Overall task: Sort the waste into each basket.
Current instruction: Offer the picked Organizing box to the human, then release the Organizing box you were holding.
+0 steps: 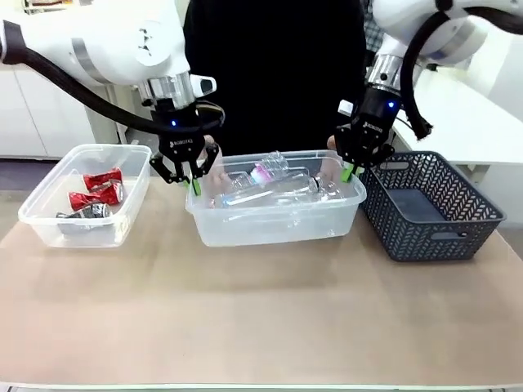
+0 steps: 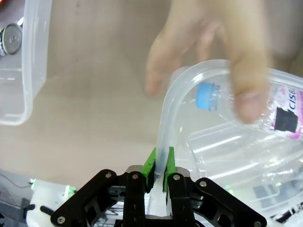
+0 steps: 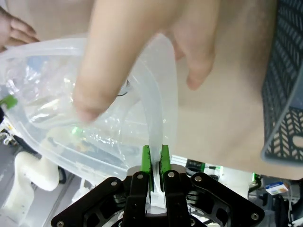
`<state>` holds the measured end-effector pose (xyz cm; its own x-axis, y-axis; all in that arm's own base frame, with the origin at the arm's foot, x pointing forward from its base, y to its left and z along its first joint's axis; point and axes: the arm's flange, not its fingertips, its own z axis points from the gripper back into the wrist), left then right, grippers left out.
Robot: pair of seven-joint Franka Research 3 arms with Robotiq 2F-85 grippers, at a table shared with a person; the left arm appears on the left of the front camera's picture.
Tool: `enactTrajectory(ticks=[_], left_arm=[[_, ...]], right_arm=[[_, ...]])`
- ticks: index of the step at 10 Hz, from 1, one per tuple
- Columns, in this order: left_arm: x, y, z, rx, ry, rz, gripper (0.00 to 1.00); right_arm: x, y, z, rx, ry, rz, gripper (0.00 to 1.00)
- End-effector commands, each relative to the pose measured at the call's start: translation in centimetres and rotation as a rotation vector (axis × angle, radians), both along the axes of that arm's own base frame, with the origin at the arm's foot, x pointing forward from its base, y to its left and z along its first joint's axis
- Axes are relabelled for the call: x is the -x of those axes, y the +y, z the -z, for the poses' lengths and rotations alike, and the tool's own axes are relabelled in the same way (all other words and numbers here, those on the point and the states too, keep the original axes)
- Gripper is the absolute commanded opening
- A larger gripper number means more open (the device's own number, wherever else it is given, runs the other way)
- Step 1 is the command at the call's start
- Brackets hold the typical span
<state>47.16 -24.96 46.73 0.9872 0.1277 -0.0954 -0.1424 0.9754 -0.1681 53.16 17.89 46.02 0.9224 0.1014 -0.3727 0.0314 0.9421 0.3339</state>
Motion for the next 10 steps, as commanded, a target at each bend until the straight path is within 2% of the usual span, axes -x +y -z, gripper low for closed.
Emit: enactTrajectory(ticks=[1, 2, 10], left_arm=[[1.3, -0.2, -0.4, -0.02, 0.0, 0.022, 0.07], [1.3, -0.2, -0.4, -0.02, 0.0, 0.022, 0.07], [1.3, -0.2, -0.4, -0.02, 0.0, 0.022, 0.07]], right_arm=[[-0.3, 2.2, 1.8, -0.009, 0.085, 0.021, 0.08], [0.0, 0.0, 0.0, 0.0, 0.0, 0.0, 0.08], [0.0, 0.0, 0.0, 0.0, 0.0, 0.0, 0.08]])
